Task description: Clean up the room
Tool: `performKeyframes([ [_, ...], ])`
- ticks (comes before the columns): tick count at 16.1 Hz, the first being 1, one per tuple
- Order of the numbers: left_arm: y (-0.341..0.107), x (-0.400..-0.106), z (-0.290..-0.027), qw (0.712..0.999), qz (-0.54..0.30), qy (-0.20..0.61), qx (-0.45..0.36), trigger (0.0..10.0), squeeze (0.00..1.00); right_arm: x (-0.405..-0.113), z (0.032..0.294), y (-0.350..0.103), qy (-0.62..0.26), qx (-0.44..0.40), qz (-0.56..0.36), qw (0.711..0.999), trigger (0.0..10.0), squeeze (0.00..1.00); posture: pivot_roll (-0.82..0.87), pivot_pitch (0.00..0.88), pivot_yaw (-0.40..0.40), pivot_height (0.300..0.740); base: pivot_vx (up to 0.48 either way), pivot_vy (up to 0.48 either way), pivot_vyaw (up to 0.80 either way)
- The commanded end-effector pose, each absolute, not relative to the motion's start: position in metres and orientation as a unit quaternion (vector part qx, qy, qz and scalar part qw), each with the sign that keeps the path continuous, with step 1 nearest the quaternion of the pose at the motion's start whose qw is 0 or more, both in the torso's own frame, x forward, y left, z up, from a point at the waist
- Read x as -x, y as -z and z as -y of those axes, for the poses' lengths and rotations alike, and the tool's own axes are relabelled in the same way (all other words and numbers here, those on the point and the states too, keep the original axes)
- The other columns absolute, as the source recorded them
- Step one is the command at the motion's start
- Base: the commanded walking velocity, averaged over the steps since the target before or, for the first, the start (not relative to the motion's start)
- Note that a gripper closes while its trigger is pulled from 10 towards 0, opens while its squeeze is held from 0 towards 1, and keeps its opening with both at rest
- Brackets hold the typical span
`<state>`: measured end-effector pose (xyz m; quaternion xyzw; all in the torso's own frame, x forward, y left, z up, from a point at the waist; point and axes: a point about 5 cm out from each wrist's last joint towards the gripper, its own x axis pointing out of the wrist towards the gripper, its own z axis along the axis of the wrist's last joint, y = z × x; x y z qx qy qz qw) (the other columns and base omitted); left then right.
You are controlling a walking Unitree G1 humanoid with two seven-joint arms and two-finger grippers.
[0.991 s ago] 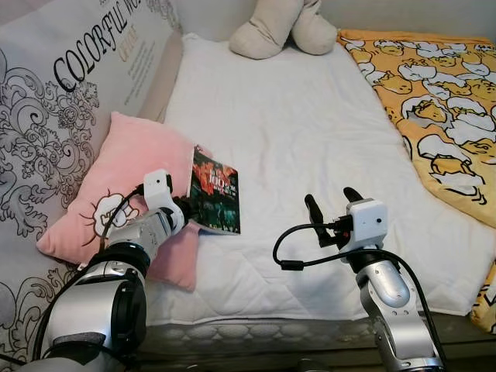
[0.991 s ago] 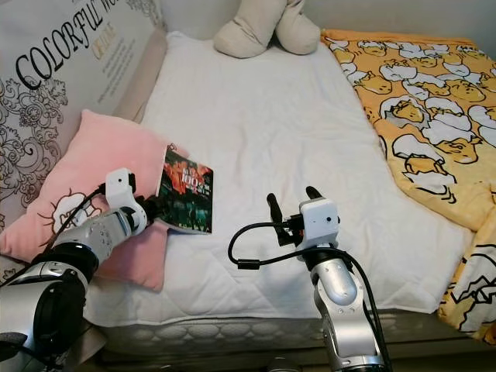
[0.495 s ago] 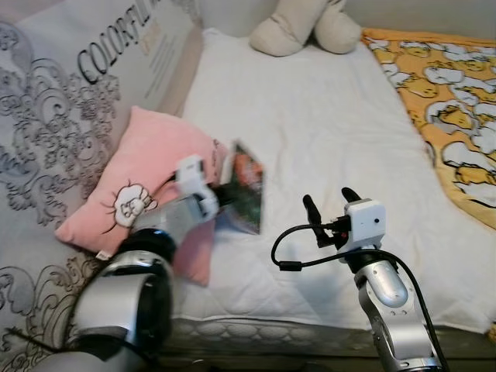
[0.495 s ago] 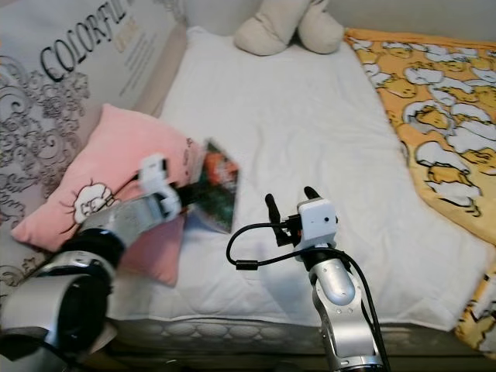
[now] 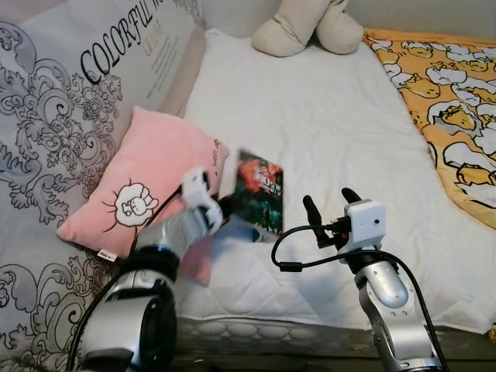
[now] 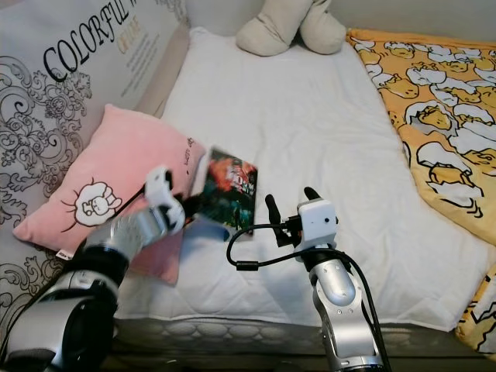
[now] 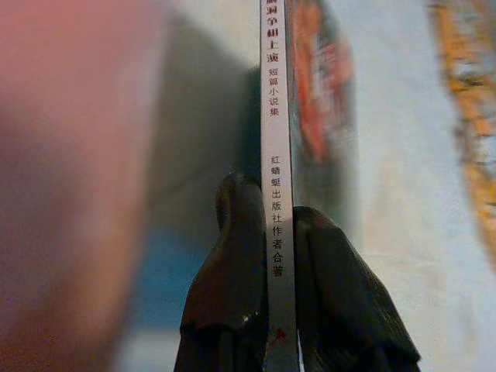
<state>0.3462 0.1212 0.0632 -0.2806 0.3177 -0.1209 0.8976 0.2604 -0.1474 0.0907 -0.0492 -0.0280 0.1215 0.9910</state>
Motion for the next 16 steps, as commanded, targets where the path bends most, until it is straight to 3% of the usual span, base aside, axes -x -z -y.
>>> performKeyframes([
  [1,-0.039,-0.332,-0.126,0.892,-0.366,0.088,0.25,10.0,0.0,-0.261,0.147,-0.091,-0.125,0.058,0.03,0.99,10.0,0.0,-0.16,0.0,0.03,0.736,0.0,0.0,0.0],
  [3,-0.032,-0.328,-0.141,0.902,-0.37,0.059,0.215,10.0,1.0,-0.262,0.148,-0.092,-0.126,0.058,0.031,0.99,10.0,0.0,-0.16,0.0,0.025,0.736,0.0,0.0,0.0],
  [6,-0.038,-0.332,-0.147,0.92,-0.353,0.074,0.152,10.0,1.0,-0.263,0.147,-0.092,-0.129,0.06,0.031,0.989,10.0,0.0,-0.16,0.0,0.02,0.736,0.0,0.0,0.0],
  [7,-0.056,-0.345,-0.148,0.937,-0.32,0.12,0.077,10.0,1.0,-0.264,0.147,-0.092,-0.13,0.06,0.031,0.989,10.0,0.0,-0.16,0.0,0.023,0.736,0.0,0.0,0.0],
  [11,-0.071,-0.353,-0.149,0.943,-0.293,0.153,0.029,10.0,1.0,-0.263,0.147,-0.092,-0.127,0.059,0.031,0.99,10.0,0.0,-0.16,0.0,0.029,0.736,0.0,0.0,0.0],
  [13,-0.061,-0.348,-0.129,0.933,-0.306,0.186,0.024,10.0,1.0,-0.263,0.145,-0.091,-0.128,0.058,0.031,0.99,10.0,0.0,-0.15,0.0,0.028,0.736,0.0,0.0,0.0],
  [16,-0.059,-0.348,-0.121,0.933,-0.306,0.192,0.004,10.0,1.0,-0.264,0.145,-0.093,-0.126,0.058,0.034,0.99,10.0,0.0,-0.16,0.0,0.031,0.736,0.0,0.0,0.0],
])
